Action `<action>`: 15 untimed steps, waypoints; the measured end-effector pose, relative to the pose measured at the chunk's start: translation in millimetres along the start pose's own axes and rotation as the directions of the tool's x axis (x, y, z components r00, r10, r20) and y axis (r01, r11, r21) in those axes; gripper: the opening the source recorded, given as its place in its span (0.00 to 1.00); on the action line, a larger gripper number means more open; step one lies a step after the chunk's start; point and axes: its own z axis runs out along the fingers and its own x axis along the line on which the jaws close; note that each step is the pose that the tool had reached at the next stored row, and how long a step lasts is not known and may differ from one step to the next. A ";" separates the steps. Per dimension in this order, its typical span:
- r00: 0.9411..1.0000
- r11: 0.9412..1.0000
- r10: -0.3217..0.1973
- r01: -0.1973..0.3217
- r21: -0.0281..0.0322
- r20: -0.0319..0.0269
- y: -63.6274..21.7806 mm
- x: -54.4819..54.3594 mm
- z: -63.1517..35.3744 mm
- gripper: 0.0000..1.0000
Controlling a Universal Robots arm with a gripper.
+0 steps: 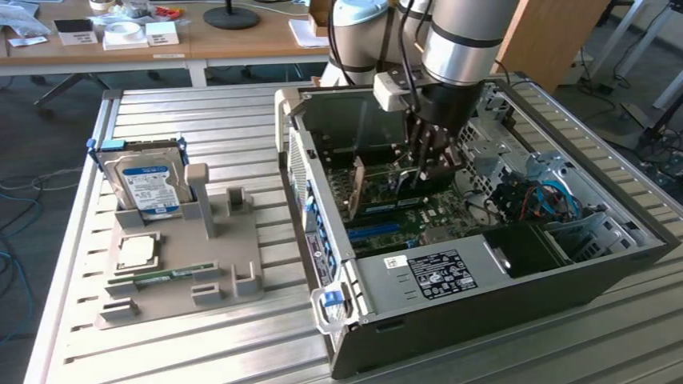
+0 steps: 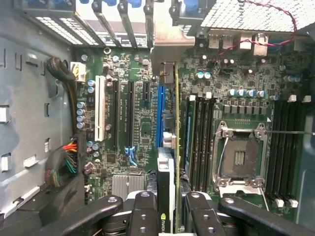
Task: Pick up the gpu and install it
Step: 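Insert the gpu into the slot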
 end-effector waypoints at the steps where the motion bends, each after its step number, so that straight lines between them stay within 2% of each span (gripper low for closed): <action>1: 1.000 1.000 0.008 -0.008 0.000 0.000 0.2 0.0 0.3 0.27; 9: 1.000 1.000 0.018 -0.018 -0.001 -0.001 0.3 0.0 0.6 0.27; 12: 1.000 1.000 0.018 -0.018 -0.005 -0.001 -0.5 0.0 0.7 0.27; 15: 1.000 1.000 0.019 -0.019 -0.011 -0.001 -1.7 0.1 0.7 0.27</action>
